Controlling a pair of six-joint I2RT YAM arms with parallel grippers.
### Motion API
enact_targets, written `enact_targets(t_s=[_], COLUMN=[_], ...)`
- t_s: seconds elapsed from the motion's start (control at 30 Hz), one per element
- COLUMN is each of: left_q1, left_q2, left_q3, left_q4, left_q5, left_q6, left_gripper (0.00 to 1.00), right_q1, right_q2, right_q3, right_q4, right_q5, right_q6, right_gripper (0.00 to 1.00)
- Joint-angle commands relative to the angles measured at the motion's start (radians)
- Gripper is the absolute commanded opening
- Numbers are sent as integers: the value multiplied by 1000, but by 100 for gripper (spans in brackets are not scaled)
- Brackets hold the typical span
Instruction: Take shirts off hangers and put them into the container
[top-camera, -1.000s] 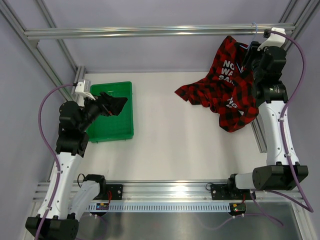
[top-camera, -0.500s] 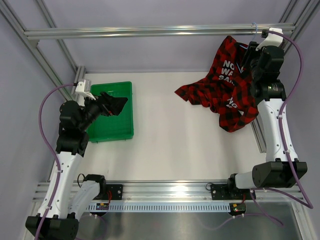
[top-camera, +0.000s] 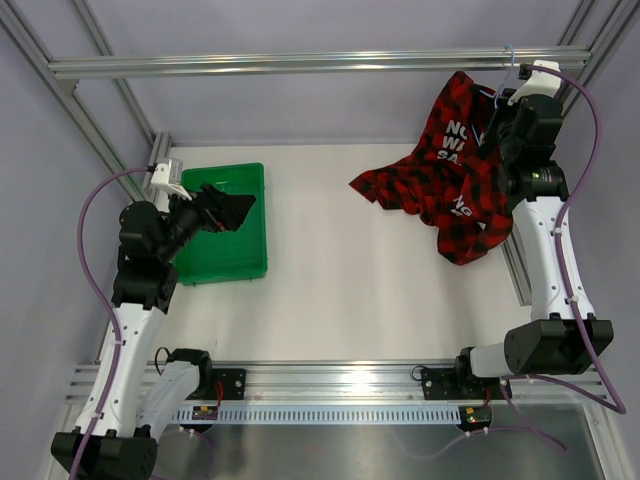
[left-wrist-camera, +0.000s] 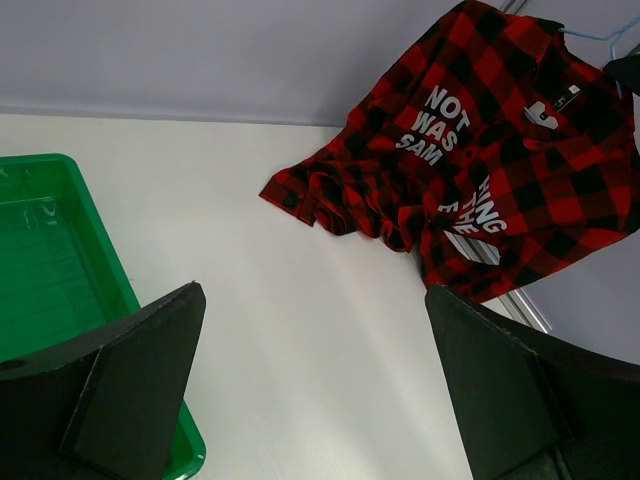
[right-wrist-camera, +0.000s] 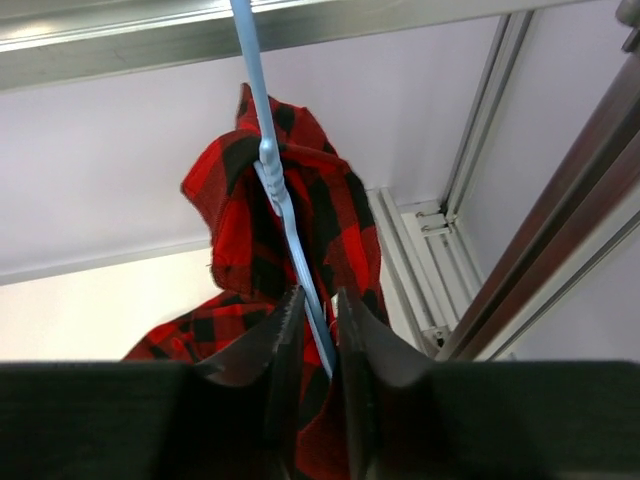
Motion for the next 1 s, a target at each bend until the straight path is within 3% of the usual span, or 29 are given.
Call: enact_targets(t_s=[0.0, 0.07, 0.13, 0.17, 0.57, 0.7, 0.97], left_q1=[-2, -2, -2, -2, -1, -2, -1], left_q2=[-7, -7, -7, -6, -6, 26, 91], left_q3=[17, 14, 10, 10, -4, 16, 49], left_q4=[23, 23, 28, 29, 44, 9, -6], left_q5=[29, 28, 29, 28, 28, -44, 3], left_q6=[19, 22, 19, 17, 5, -30, -61], left_gripper=[99, 99, 99, 99, 99, 99, 99], right_q1=[-3, -3, -3, -3, 2, 9, 14], right_q2=[-5, -5, -12, -15, -80, -103, -133], right_q3=[-9, -16, -23, -23, 11, 57, 111], right_q4=[43, 42, 51, 49, 46, 20, -27], right_q5=[11, 9, 9, 16, -40, -60, -112], right_q6=[-3, -6, -7, -8, -1, -1, 26], right_gripper=[18, 14, 2, 0, 0, 0, 0])
